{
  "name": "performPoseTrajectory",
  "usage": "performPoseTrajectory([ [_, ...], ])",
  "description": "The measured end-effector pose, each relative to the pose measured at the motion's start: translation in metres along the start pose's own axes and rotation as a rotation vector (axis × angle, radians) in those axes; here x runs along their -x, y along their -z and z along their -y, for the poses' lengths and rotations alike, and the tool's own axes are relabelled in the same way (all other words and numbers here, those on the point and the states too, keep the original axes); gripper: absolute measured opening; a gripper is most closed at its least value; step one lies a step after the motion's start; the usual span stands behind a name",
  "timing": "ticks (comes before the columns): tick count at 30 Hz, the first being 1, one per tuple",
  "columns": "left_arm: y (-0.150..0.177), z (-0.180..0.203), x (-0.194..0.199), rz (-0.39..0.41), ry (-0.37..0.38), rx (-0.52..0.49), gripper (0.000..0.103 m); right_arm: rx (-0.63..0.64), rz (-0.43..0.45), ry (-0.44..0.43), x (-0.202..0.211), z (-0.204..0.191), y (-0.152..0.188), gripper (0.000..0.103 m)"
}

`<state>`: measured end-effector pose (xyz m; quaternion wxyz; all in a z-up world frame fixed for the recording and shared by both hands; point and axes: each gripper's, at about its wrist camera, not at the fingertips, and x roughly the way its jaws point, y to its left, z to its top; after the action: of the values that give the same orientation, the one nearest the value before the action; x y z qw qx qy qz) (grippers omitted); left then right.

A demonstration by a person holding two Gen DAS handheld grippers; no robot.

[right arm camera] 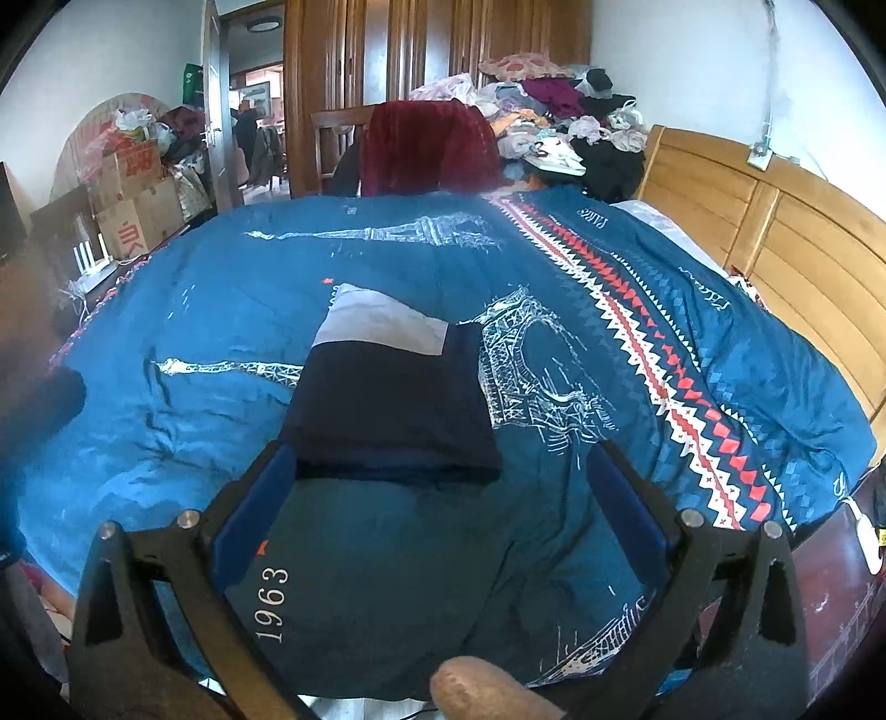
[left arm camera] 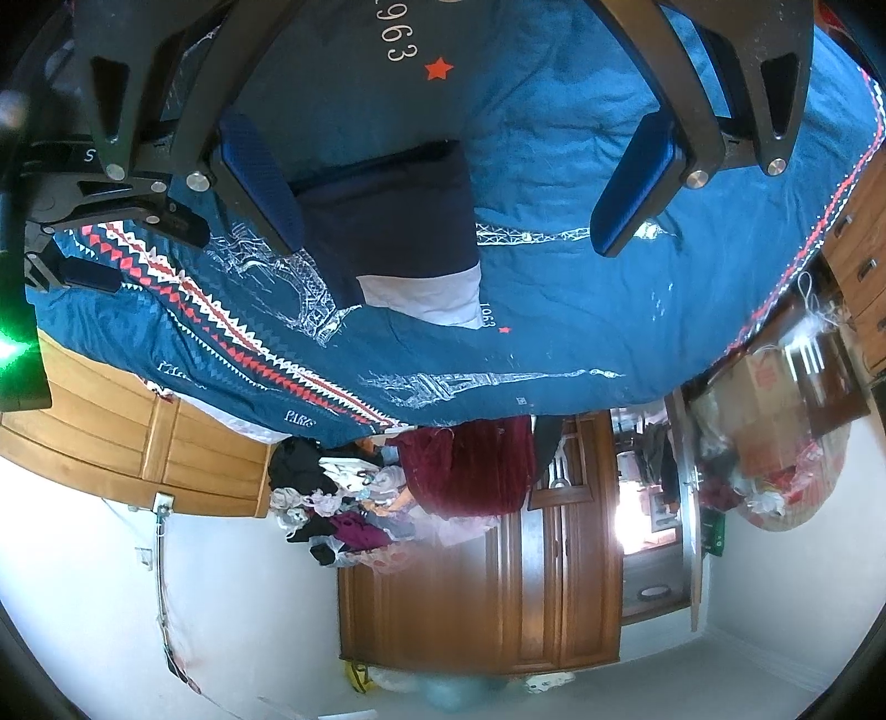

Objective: Fold large clothes

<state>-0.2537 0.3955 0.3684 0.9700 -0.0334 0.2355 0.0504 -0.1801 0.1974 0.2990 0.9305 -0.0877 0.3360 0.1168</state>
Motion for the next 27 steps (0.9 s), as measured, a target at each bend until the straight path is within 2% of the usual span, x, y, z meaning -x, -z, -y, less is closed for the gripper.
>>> performPoseTrajectory([
  [9,0.002,0.002,-0.005,-0.008,-0.001,-0.006,0.103,0.002,-0.022,-0.009,-0.004,-0.002,0.009,0.103],
  [20,0.006,0.007,-0.01,-0.025,-0.002,-0.009,0.103,-0.025,0.005,-0.003,0.002,0.002,0.001,0.103],
  [27,0.003,0.014,-0.024,-0.075,-0.014,-0.017,0.103,-0.026,0.015,0.006,0.003,0.003,-0.005,0.103],
])
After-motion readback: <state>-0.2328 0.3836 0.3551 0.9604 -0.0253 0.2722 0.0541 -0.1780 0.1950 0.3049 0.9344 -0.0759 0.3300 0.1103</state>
